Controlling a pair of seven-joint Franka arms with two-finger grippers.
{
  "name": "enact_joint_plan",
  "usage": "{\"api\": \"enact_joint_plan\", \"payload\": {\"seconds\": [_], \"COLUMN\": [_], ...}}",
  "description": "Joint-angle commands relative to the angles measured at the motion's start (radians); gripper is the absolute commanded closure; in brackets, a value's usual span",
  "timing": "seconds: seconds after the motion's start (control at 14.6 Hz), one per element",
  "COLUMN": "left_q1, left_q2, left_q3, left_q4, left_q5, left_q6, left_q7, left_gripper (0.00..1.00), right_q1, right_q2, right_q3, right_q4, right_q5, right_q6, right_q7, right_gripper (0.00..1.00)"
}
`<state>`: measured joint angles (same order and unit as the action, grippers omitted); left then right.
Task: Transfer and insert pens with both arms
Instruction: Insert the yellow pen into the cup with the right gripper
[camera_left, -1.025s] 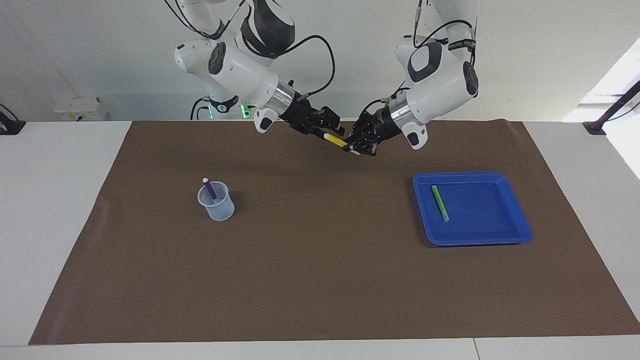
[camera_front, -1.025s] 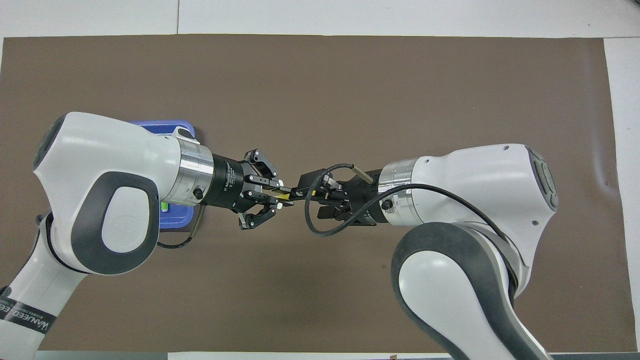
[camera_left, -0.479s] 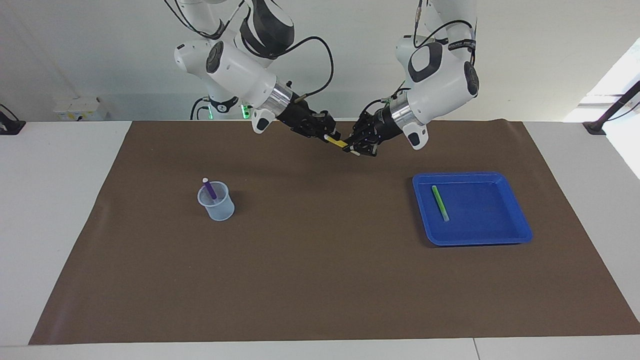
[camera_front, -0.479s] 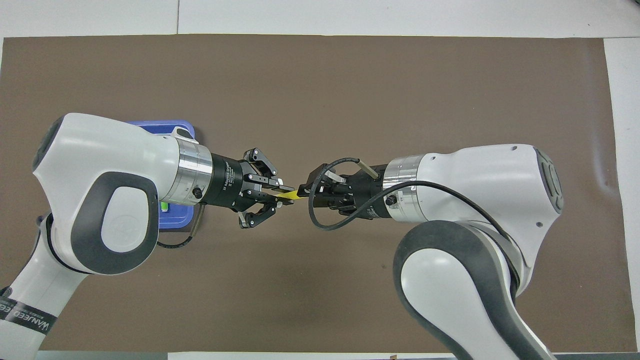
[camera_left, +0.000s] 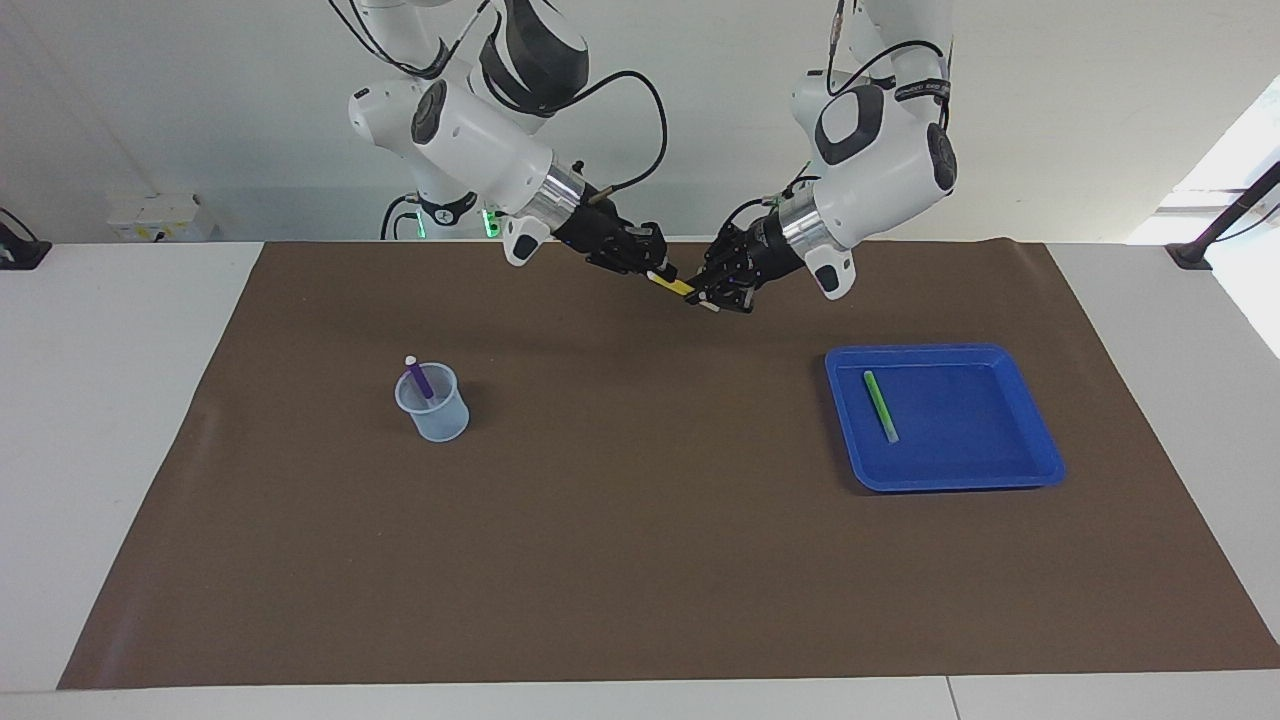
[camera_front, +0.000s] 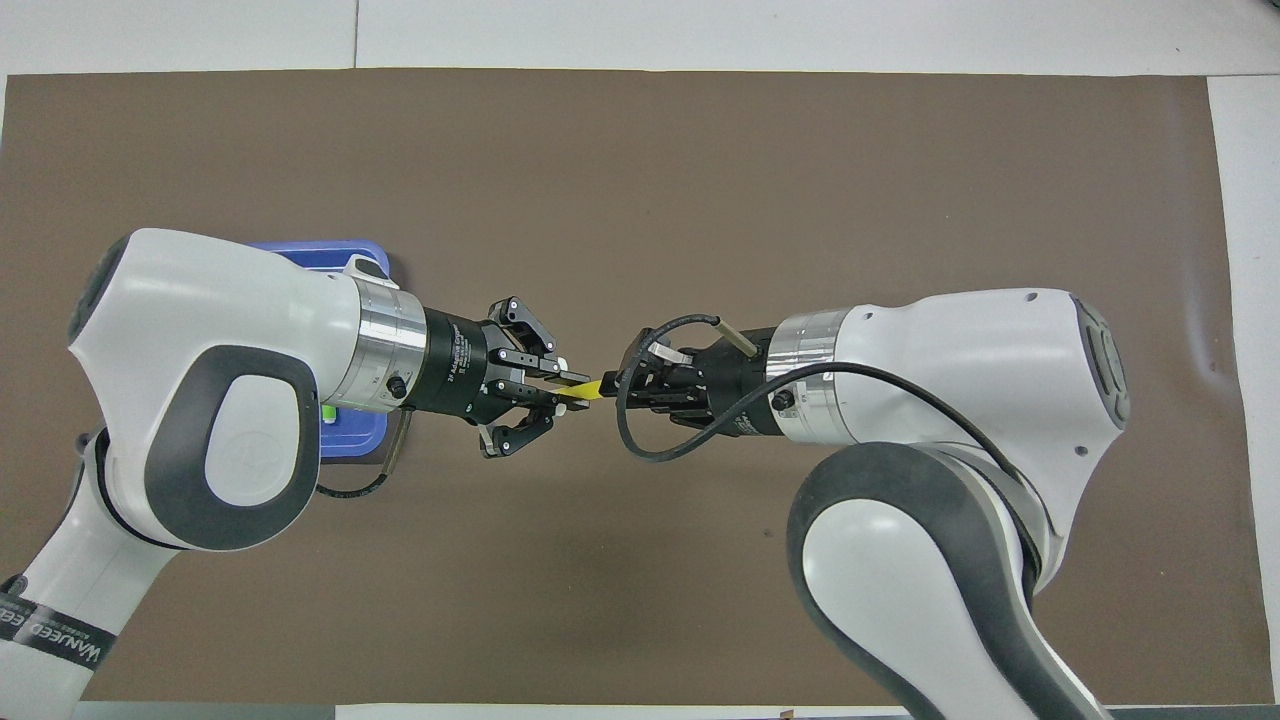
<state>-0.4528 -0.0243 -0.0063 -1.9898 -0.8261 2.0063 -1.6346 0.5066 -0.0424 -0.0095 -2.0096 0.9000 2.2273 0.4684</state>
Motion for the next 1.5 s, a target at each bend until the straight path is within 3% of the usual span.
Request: {"api": "enact_joint_plan", "payload": {"seconds": [0.0,0.07,0.21,0.34,0.55,0.68,0.89,1.23,1.44], "left_q1": [-0.006,-0.007,-0.004,-0.001,0.035,0.08,0.103,0.149,0.218], "left_q2": [-0.043,-0.052,-0.054,-0.054,-0.054,-0.054,-0.052,-0.036,-0.014], "left_q3": [0.009,0.011,0.011,0.014,0.017,0.017,0.017,0.017,0.017], "left_q4": [-0.032,-0.035,-0.037,-0.037,-0.044,-0.047,-0.055,-0.075,-0.107], "left_q5": [-0.019,-0.019,-0.018,-0.008,0.008,0.05,0.171,0.376,0.424], "left_q6": [0.023,0.022,0.023,0.026,0.04,0.025,-0.007,-0.018,0.006], "left_q7": [0.001,-0.007,-0.002,0.01,0.108,0.235,0.468,0.862,1.126], "left_gripper": [0.09,0.0,0.0,0.0,0.0,0.0,0.0,0.0,0.0], "right_q1": [-0.013,-0.014,-0.046,-0.112,-0.241,-0.339,-0.387,-0.422,-0.421], "right_q2": [-0.013,-0.011,-0.01,0.012,0.064,0.093,0.098,0.079,0.07], "right_q3": [0.002,0.0,0.0,-0.001,-0.003,-0.003,-0.003,-0.003,-0.003], "right_q4": [-0.02,-0.02,-0.008,0.078,0.23,0.304,0.287,0.184,0.117], "right_q5": [-0.016,-0.021,-0.111,-0.293,-0.499,-0.622,-0.824,-0.84,-0.851], "right_q6": [0.011,0.011,-0.023,-0.171,-0.401,-0.492,-0.491,-0.439,-0.368], "right_q7": [-0.013,-0.014,-0.046,-0.132,-0.446,-0.68,-0.929,-0.955,-0.961], "right_gripper": [1.0,1.0,1.0,1.0,1.0,1.0,1.0,1.0,1.0]}}
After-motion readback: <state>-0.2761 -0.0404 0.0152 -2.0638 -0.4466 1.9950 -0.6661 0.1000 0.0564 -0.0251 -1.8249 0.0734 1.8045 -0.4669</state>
